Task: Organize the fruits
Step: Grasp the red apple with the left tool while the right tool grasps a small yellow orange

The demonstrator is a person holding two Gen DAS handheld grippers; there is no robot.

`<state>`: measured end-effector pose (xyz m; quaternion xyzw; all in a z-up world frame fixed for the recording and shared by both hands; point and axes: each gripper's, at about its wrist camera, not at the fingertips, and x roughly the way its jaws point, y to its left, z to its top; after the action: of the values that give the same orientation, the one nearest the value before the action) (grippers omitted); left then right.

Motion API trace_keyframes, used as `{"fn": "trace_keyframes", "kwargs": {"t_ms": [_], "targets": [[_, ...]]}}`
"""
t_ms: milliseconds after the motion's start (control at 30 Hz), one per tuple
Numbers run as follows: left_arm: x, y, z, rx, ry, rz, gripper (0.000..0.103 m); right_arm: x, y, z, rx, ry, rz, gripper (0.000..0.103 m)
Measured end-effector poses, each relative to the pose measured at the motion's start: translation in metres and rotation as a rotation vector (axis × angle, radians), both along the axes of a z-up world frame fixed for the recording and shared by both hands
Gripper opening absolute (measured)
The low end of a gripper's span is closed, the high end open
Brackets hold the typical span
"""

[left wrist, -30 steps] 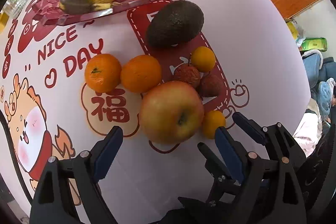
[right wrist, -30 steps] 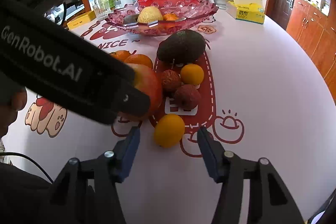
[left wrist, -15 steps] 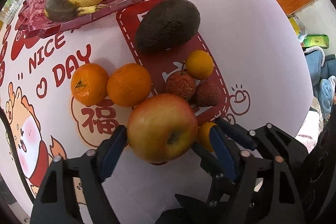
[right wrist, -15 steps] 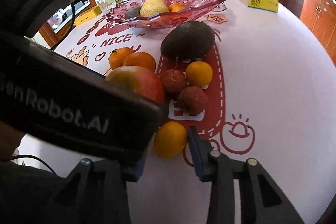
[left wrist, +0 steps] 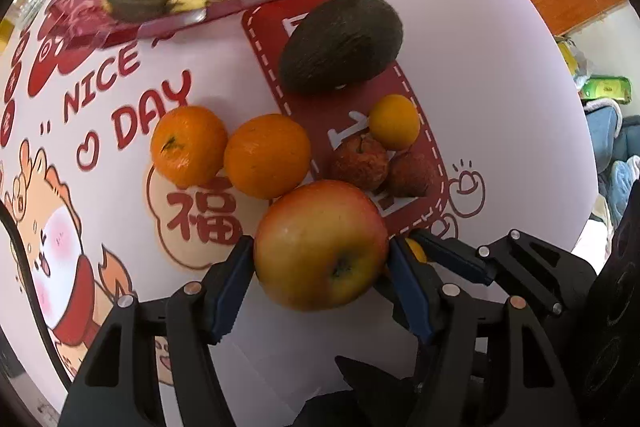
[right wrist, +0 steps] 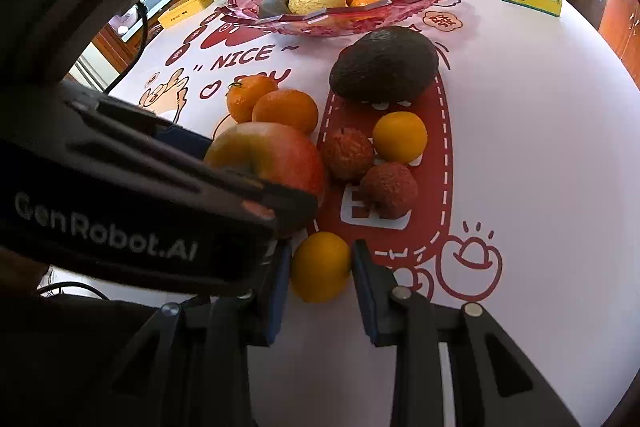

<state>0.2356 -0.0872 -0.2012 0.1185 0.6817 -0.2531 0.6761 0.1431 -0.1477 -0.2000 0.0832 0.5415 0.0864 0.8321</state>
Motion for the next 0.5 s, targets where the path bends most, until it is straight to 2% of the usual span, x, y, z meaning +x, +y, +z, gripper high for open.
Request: {"fn": "trace_keyframes", "kwargs": {"t_ms": [300, 500], "targets": [[-0.009, 0.038, 0.009, -0.005, 0.030, 0.124, 0.066, 0.000, 0.009, 0.009, 0.002, 0.009, 0.075, 0.031], [-0.010, 0.071, 0.035, -0.011, 0.024, 0.211, 0.066, 0.000, 0.008, 0.022, -0.022, -0.011, 0.116, 0.031]]}}
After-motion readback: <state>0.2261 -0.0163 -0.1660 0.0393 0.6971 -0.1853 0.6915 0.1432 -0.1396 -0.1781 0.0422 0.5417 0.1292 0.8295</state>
